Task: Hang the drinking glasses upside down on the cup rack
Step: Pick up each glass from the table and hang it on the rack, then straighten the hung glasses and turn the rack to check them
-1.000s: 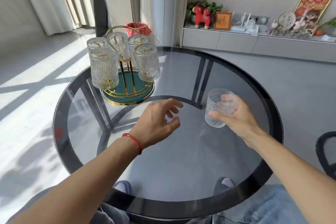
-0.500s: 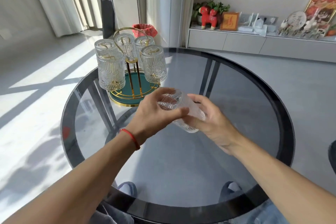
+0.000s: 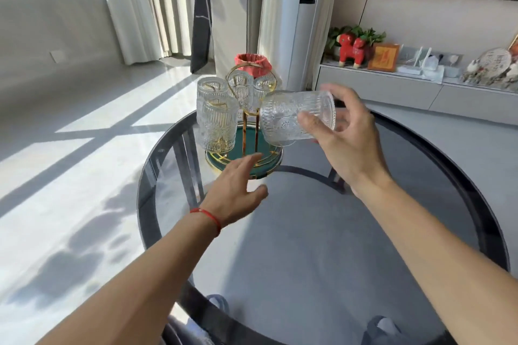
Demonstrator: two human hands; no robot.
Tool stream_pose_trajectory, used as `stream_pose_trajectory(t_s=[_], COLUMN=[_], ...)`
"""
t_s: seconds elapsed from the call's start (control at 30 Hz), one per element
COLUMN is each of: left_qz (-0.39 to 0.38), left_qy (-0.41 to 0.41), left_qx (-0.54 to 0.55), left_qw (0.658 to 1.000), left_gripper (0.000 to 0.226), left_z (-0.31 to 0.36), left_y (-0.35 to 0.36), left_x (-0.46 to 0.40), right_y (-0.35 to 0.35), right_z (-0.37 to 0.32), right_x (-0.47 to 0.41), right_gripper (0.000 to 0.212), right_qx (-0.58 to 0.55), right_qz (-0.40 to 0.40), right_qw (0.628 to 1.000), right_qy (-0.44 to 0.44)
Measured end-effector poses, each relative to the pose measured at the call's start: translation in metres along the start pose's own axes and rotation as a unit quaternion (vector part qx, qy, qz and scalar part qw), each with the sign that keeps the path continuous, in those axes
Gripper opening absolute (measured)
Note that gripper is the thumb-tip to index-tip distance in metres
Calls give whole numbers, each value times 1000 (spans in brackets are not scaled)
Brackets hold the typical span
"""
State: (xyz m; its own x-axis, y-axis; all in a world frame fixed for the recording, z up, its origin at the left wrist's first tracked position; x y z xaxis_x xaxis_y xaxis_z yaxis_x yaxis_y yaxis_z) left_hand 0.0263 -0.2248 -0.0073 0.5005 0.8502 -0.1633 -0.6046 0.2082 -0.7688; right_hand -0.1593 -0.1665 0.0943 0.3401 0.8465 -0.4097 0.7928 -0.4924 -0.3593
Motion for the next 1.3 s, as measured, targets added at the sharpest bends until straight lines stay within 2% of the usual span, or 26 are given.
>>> stream_pose_trajectory(t_s=[0.1, 0.2, 0.37, 0.83, 1.3], left_qz=[-28, -49, -54, -64, -52], left_qy=[23, -20, -27, -22, -16], left_qx=[-89, -122, -166, -182, -197], left_qw=[995, 991, 984, 981, 979], left_gripper=[70, 72, 70, 63, 54], left_z=[1, -1, 1, -5, -2], left_y=[22, 36, 36, 35, 37], left_x=[-3, -7, -8, -9, -7], right_y=[8, 23, 51, 54, 96], right_z=[-25, -44, -53, -65, -17], right_x=[-24, -41, -55, -61, -57], right_gripper=[64, 60, 60, 63, 62], right_qx=[69, 127, 198, 255, 303], right_qz=[10, -10, -50, -71, -140], right_qw=[996, 988, 972, 952, 931], right_qy=[-50, -84, -118, -153, -146])
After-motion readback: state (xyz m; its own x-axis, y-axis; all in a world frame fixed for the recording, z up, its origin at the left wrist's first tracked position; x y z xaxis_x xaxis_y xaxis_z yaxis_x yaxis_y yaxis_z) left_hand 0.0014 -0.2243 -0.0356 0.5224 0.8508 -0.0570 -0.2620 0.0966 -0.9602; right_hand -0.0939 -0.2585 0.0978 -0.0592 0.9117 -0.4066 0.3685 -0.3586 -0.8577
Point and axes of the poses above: each hand's wrist, its own x-axis away from the middle knuckle, its own y-axis out of the palm, z = x × y, the point moved 4 cm from there along -x, towards the middle knuckle, and after that the axes turned 2 degrees about -z, right-handed, at the moved point
